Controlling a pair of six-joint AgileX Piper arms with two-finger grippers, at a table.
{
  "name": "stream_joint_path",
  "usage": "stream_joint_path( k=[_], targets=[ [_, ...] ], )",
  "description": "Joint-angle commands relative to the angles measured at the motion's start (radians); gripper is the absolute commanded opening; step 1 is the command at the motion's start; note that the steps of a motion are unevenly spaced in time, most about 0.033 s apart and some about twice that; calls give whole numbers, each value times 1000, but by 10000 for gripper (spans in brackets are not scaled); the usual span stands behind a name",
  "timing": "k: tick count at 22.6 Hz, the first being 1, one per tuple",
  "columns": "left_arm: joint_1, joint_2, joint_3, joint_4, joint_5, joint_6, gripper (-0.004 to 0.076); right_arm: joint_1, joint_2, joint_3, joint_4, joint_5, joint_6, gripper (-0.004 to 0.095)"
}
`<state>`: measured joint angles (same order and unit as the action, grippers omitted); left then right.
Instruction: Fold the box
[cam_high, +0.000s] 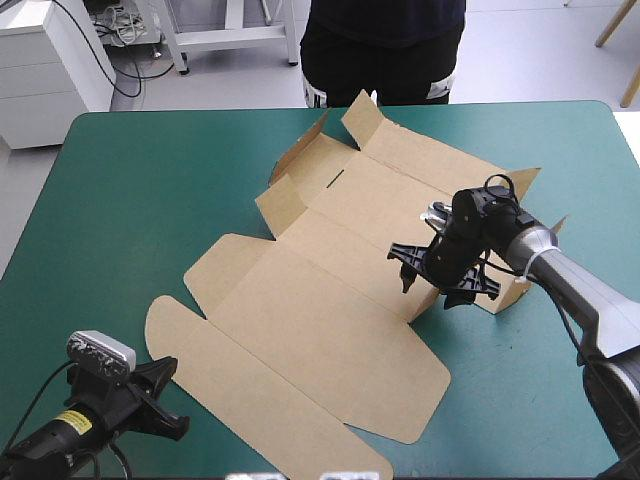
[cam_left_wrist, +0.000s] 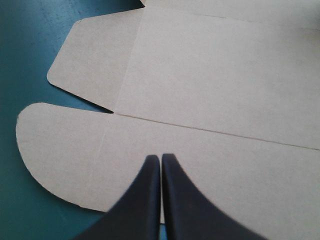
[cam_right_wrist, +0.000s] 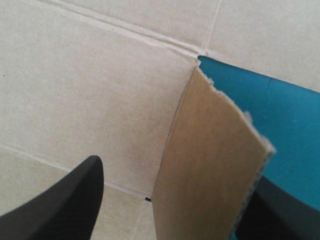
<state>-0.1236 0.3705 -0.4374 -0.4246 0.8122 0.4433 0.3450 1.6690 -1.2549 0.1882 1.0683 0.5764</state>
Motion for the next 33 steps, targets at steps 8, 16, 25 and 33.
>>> stream_joint_path(
  k=[8, 16, 25, 33],
  targets=[
    [-5, 8, -26, -35, -55, -5, -8, -3, -39, -23, -107, 45, 74, 51],
    [-5, 8, -26, -35, -55, -5, -8, -3, -39, -23, -140, 81, 66, -22],
    [-5, 8, -26, -35, -55, -5, -8, -3, -28, -180, -258, 35, -330, -21],
    [-5, 8, -26, -35, -55, -7, -8, -3, 133, -442, -270, 84, -742, -21]
  ],
)
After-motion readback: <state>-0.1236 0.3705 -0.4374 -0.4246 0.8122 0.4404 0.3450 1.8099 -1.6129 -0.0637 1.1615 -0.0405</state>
